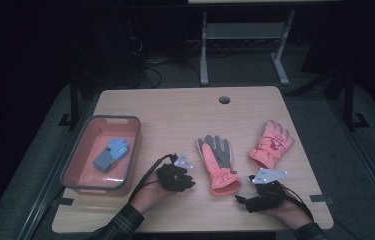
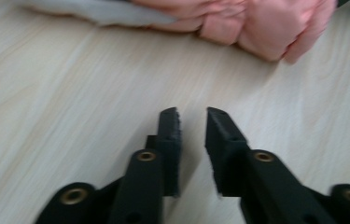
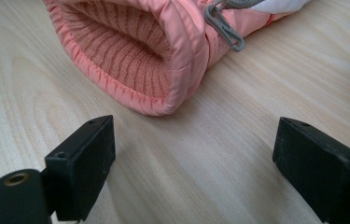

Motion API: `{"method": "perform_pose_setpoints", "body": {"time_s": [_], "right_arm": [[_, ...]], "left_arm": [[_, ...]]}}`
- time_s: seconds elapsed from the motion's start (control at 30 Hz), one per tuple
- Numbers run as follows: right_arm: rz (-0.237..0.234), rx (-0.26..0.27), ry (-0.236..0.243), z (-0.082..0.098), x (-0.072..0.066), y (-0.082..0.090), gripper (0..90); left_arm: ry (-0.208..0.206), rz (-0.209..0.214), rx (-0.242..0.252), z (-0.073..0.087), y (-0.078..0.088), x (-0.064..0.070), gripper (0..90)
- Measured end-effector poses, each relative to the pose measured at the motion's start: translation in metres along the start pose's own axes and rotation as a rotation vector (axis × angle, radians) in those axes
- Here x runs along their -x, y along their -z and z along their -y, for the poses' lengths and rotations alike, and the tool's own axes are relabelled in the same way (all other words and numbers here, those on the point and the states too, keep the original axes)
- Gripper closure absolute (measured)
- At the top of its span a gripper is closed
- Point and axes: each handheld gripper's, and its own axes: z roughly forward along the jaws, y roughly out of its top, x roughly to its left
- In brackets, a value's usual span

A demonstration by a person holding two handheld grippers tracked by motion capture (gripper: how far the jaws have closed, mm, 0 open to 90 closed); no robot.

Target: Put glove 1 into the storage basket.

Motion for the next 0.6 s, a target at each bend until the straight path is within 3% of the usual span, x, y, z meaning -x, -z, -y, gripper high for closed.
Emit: {"method": "perform_pose_setpoints", "body": {"time_s": [0.2, 0.37, 0.47, 0.53, 0.6], "right_arm": [[0.008, -0.051, -0.011, -0.005, 0.001, 0.003, 19.0], [-0.002, -0.041, -0.061, -0.011, 0.006, 0.016, 25.4], [0.001, -0.030, -0.089, -0.016, 0.010, 0.024, 30.6], [0.005, -0.015, -0.088, -0.020, 0.012, 0.029, 35.0], [0.004, -0.008, -0.095, -0.024, 0.013, 0.034, 40.3]], "left_arm": [[0.021, -0.054, 0.023, 0.022, 0.006, -0.012, 51.1], [0.049, -0.073, 0.060, 0.035, 0.009, -0.017, 35.1], [0.028, -0.102, 0.073, 0.041, 0.008, -0.018, 23.7], [0.035, -0.116, 0.097, 0.045, 0.006, -0.018, 15.7], [0.034, -0.114, 0.115, 0.047, 0.006, -0.018, 15.3]]}}
